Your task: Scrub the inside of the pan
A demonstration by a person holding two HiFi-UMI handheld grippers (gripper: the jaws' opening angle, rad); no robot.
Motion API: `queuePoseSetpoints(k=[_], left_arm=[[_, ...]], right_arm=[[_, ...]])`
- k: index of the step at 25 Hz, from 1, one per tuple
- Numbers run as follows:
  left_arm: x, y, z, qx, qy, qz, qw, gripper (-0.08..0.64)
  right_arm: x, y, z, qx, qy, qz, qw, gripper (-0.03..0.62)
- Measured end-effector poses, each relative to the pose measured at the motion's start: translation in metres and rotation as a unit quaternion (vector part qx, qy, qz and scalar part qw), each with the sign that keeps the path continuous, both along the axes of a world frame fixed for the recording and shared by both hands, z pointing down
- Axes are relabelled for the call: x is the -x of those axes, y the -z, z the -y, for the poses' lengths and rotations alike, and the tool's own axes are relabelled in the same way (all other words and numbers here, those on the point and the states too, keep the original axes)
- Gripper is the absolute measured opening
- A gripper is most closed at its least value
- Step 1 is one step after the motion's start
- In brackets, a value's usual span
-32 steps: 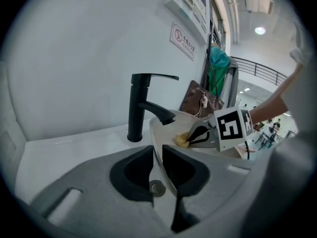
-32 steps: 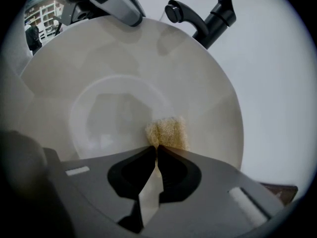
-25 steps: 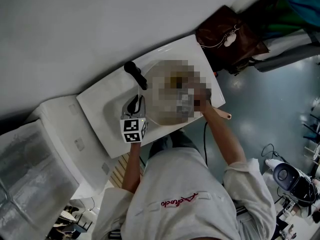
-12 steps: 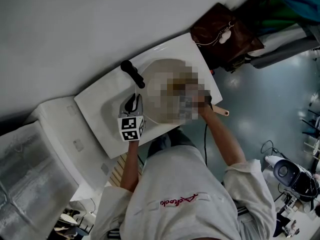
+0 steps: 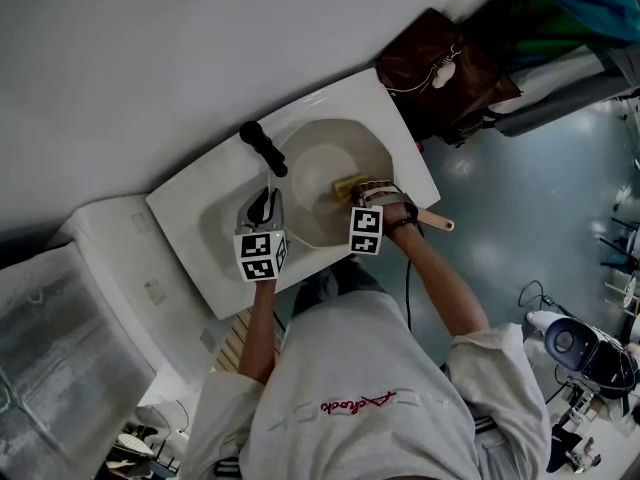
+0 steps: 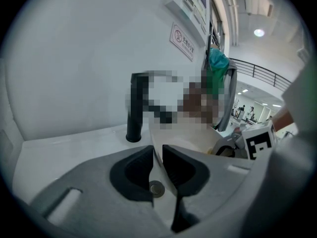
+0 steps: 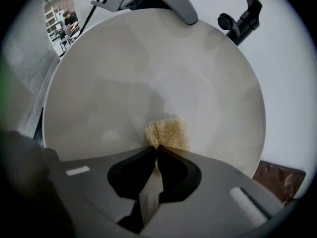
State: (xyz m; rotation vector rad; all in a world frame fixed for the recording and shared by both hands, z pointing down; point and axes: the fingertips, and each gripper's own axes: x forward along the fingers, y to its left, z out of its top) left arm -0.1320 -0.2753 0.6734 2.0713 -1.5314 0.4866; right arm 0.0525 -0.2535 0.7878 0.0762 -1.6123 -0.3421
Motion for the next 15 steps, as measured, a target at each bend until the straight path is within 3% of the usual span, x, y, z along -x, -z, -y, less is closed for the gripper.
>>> queuePoseSetpoints(k=[15], left_arm=[[-0.001,-0.001,0.001,0.000,-0.001,0.001,1.0000,0.060]], right_arm=[[0.036,0.000,-0.048,0.056,0.023,0.013,0.998,0.025]])
